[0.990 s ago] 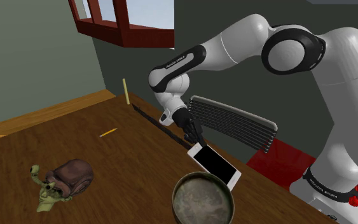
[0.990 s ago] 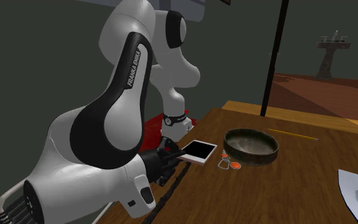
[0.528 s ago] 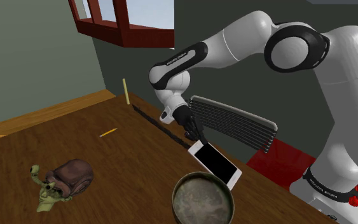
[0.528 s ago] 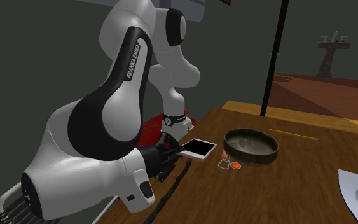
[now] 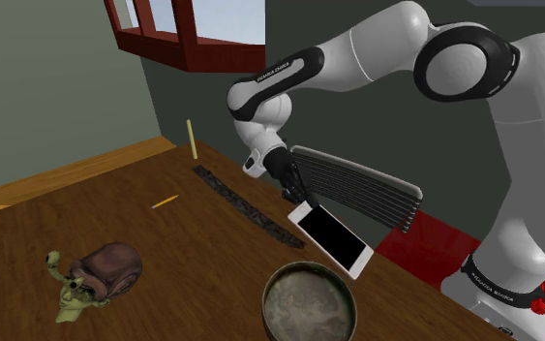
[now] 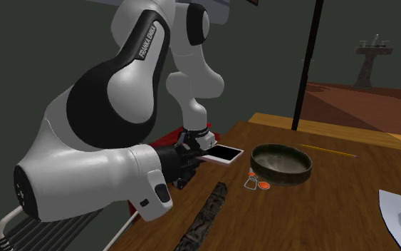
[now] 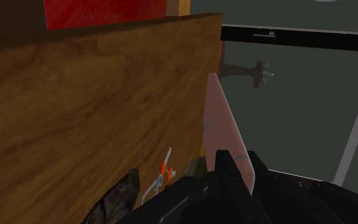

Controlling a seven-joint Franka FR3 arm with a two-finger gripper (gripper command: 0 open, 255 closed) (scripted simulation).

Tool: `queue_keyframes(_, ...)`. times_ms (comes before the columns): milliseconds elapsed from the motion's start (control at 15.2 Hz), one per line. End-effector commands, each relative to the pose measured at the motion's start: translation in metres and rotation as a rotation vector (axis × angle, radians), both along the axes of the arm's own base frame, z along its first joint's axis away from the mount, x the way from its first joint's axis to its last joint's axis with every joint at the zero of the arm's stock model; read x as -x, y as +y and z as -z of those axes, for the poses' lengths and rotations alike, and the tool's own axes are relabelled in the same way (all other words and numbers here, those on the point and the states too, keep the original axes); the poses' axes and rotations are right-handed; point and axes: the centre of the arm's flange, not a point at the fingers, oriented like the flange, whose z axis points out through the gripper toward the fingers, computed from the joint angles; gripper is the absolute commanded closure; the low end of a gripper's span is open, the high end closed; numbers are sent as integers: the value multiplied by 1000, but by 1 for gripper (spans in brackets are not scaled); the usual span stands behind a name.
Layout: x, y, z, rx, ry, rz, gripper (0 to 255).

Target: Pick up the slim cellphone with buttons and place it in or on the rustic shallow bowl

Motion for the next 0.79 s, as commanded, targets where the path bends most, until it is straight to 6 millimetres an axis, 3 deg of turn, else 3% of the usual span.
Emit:
queue_keyframes(0,-1,1,-11,0,0,0,255)
queue_keyframes(726,-1,1,-69,0,0,0,255)
